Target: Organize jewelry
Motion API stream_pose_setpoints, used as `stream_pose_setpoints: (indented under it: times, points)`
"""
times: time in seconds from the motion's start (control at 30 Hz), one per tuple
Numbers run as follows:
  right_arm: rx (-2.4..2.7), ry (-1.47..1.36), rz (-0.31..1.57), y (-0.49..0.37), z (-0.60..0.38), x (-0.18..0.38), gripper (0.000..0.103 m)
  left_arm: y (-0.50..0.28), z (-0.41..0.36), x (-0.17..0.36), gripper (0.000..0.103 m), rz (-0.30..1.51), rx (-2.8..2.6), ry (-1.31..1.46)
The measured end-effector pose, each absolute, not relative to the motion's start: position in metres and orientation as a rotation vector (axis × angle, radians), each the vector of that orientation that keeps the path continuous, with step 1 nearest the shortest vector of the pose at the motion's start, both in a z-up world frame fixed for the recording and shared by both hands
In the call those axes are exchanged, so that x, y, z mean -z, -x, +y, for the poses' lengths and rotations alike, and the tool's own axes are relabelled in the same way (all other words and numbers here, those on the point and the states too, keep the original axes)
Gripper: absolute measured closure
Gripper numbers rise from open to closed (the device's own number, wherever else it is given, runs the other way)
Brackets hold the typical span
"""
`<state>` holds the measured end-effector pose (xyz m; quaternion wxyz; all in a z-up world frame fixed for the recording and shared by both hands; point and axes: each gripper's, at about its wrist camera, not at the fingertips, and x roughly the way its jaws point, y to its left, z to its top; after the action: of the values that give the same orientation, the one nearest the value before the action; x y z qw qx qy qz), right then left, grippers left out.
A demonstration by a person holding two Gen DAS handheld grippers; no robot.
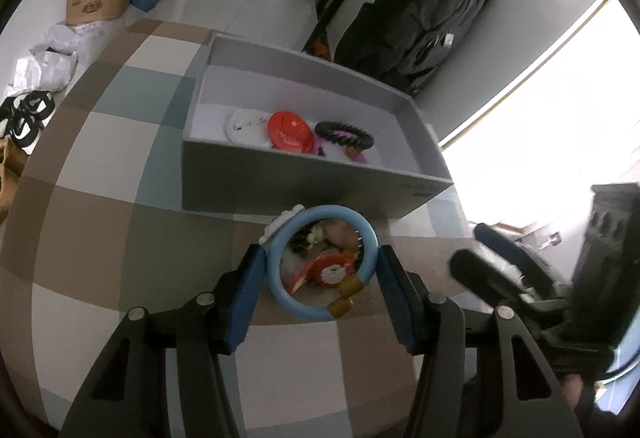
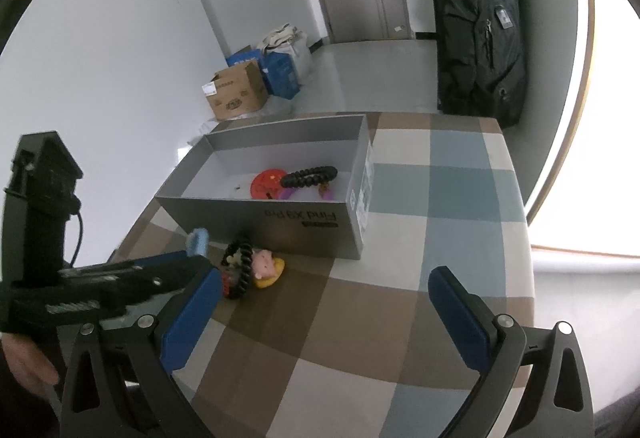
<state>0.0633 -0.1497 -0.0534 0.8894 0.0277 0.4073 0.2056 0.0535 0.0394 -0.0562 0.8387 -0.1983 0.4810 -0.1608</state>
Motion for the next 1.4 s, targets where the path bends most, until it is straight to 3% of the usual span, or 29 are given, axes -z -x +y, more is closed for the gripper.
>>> stream_pose_setpoints:
  times: [0.47, 0.57, 0.83, 0.9, 1.13, 1.27, 1.4]
  points:
    - [-0.609, -0.137, 0.941, -0.055, -0.116, 0.06, 0.001, -0.044, 0.095, 0.005, 0.052, 0.808, 0.328, 0.605]
    - [-0.641, -0.088, 0.942, -0.051, -0.095, 0.059, 0.014, -0.047, 0.105, 0.004, 0.052, 0.791, 0.318, 0.638]
    - [-0.668, 0.116, 0.885, -0.041, -0.055, 0.055, 0.034, -0.047, 0.127, 0.005, 0.051, 0.773, 0.321, 0.679]
    - [-0.671, 0.21, 0.867, -0.041, -0.042, 0.056, 0.048, -0.048, 0.133, 0.006, 0.051, 0.77, 0.32, 0.699]
    - [-0.669, 0.539, 0.829, -0.044, 0.004, 0.071, 0.059, -0.051, 0.147, 0.009, 0.052, 0.772, 0.32, 0.747]
    - [-0.655, 0.689, 0.879, -0.049, 0.024, 0.088, 0.073, -0.051, 0.149, 0.009, 0.052, 0.772, 0.336, 0.751]
    - [-0.645, 0.745, 0.914, -0.053, 0.036, 0.093, 0.076, -0.051, 0.154, 0.009, 0.052, 0.766, 0.339, 0.76]
